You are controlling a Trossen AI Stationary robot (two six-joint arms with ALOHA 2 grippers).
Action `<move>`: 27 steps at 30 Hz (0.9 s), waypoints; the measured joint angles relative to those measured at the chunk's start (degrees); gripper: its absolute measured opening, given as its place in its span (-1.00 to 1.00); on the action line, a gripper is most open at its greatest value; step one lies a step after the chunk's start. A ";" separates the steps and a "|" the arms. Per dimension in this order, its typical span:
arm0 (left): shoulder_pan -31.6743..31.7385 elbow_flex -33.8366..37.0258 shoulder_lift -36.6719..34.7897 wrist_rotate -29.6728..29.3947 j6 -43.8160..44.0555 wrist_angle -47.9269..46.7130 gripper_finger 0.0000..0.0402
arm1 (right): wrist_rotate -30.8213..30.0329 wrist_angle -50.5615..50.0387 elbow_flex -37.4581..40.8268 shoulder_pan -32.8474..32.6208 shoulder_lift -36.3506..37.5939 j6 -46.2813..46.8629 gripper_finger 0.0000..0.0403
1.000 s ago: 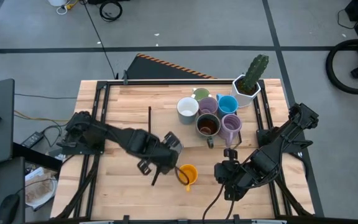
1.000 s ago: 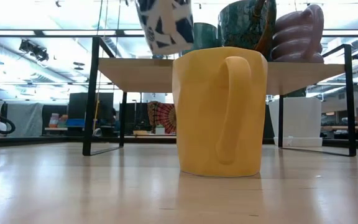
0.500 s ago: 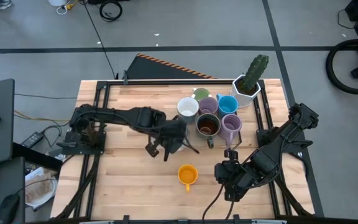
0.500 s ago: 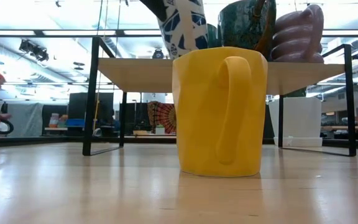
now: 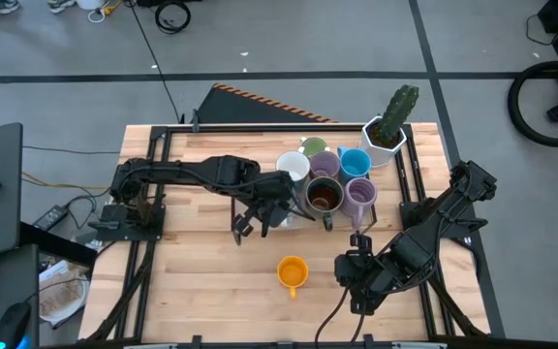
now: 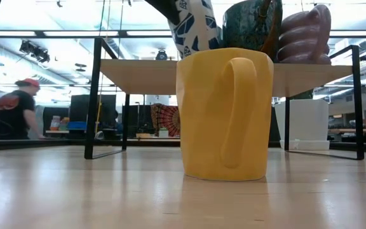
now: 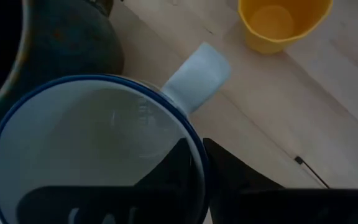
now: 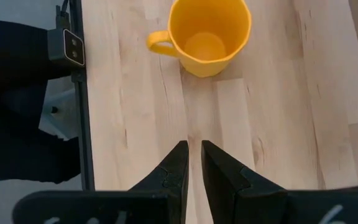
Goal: Place coffee mugs
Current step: Put the white-blue mug on the shelf
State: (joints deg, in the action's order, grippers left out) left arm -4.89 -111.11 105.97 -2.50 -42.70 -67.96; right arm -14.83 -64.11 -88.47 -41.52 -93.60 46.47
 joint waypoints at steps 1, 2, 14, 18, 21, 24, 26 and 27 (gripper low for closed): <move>-0.02 0.00 0.00 0.00 -0.02 0.22 -0.82 | 0.00 0.01 0.00 0.00 0.00 -0.04 -0.75; -0.10 0.00 0.00 0.04 0.00 0.36 -0.82 | 0.00 0.01 0.00 0.00 0.00 -0.08 -0.75; -0.26 0.00 0.00 0.07 0.39 0.46 -0.70 | 0.00 -0.01 0.00 0.00 0.00 -0.12 -0.75; -0.59 0.00 0.00 -0.53 0.24 0.57 -0.65 | 0.00 0.01 0.00 0.00 0.00 -0.13 -0.75; -1.16 0.00 0.00 -1.90 0.15 0.94 -0.61 | 0.00 0.01 0.00 0.00 0.00 -0.12 -0.75; -1.82 0.00 0.00 -3.62 -0.01 1.70 -0.56 | 0.00 0.00 0.00 0.00 0.00 -0.12 -0.75; -2.13 0.00 0.00 -4.27 -0.02 2.06 -0.50 | 0.00 0.01 0.00 0.00 0.00 -0.12 -0.75; -2.16 0.00 0.00 -4.59 -0.03 2.16 -0.48 | 0.00 -0.01 0.00 0.00 0.00 -0.12 -0.75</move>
State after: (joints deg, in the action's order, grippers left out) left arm -7.05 -111.11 105.97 -7.09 -42.72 -65.80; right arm -14.83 -64.12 -88.47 -41.52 -93.60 46.35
